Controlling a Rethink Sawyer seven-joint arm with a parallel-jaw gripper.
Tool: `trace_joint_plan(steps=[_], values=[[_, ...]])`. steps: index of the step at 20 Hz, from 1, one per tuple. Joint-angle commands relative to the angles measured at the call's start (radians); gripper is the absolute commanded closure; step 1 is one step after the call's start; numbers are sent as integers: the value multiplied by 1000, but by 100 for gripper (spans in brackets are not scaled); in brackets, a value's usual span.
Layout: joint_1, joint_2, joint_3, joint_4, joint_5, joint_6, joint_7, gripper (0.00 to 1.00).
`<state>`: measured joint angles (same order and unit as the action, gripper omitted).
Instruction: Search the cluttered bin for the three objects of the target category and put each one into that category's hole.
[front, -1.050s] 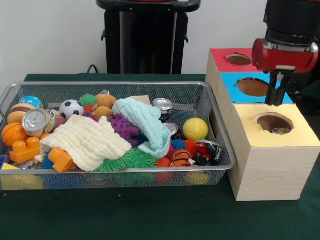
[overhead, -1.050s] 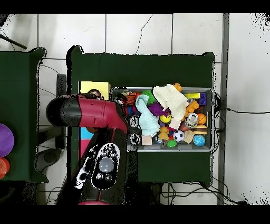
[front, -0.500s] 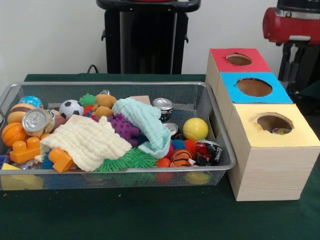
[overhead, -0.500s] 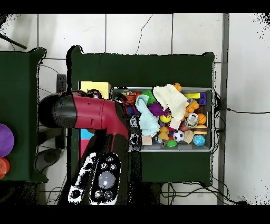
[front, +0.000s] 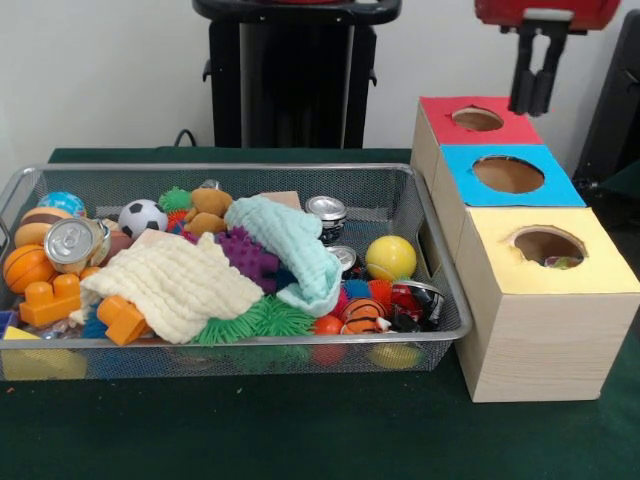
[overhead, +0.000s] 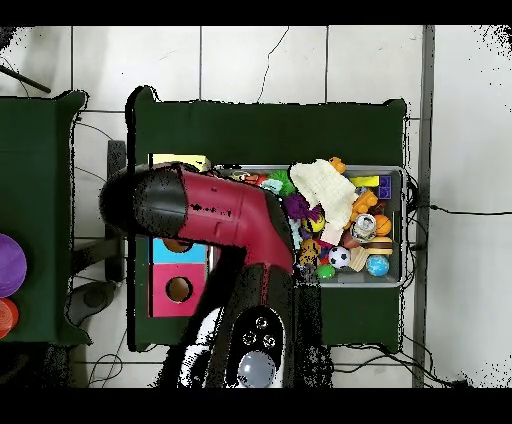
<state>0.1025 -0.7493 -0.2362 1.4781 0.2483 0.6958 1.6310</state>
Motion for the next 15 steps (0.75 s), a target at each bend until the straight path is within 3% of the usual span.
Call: trace_joint_plan(steps=[1,5,15], values=[[-76,-12,73,164,-54,-16,33,100],[-89,-5,84,171,-66,-57,45,100],[-98,15,93,140,-90,-27,65,100]])
